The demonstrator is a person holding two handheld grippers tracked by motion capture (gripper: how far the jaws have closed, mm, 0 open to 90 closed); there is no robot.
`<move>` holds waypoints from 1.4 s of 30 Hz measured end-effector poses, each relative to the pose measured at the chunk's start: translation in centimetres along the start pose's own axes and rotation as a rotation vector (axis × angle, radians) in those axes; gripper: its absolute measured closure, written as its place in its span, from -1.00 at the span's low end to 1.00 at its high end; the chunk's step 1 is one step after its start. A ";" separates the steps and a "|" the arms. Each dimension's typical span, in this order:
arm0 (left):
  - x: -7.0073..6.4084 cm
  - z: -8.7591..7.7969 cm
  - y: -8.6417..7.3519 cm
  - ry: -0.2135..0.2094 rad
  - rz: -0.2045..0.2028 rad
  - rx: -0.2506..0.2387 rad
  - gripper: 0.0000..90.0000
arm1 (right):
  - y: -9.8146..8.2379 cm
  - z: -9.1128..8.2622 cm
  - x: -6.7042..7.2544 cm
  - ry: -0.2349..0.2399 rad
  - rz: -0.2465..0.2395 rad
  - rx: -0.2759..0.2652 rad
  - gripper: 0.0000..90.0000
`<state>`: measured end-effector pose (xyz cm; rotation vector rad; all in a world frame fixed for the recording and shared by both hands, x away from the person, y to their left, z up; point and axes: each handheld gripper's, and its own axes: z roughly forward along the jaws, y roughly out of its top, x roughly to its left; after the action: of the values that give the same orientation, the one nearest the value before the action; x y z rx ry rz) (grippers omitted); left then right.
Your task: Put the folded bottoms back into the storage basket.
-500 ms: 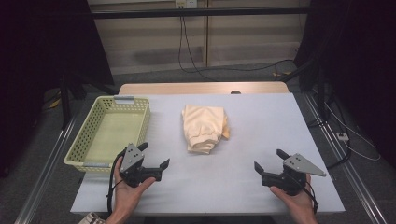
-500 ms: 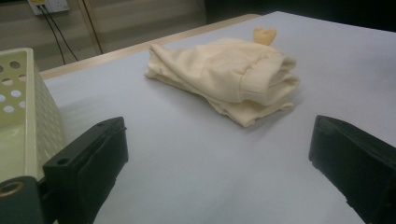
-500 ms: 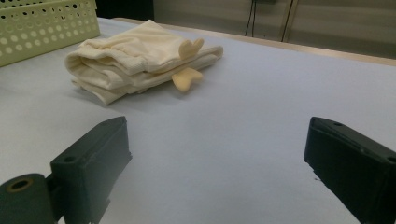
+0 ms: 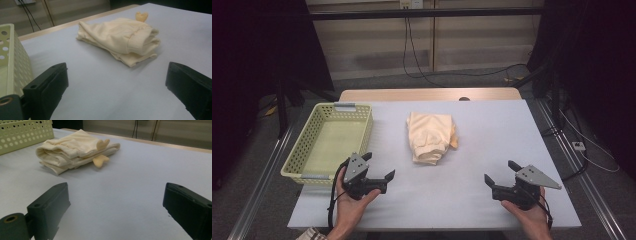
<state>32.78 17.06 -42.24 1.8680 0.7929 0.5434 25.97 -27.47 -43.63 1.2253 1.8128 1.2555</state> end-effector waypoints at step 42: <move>0.7 3.8 1.8 -0.085 -0.044 0.110 -0.86 | 0.0 0.1 0.2 0.017 0.006 0.015 -0.85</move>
<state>36.30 14.68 -42.10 1.9564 0.8194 0.3970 26.03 -27.27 -43.72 1.2328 1.8343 1.2615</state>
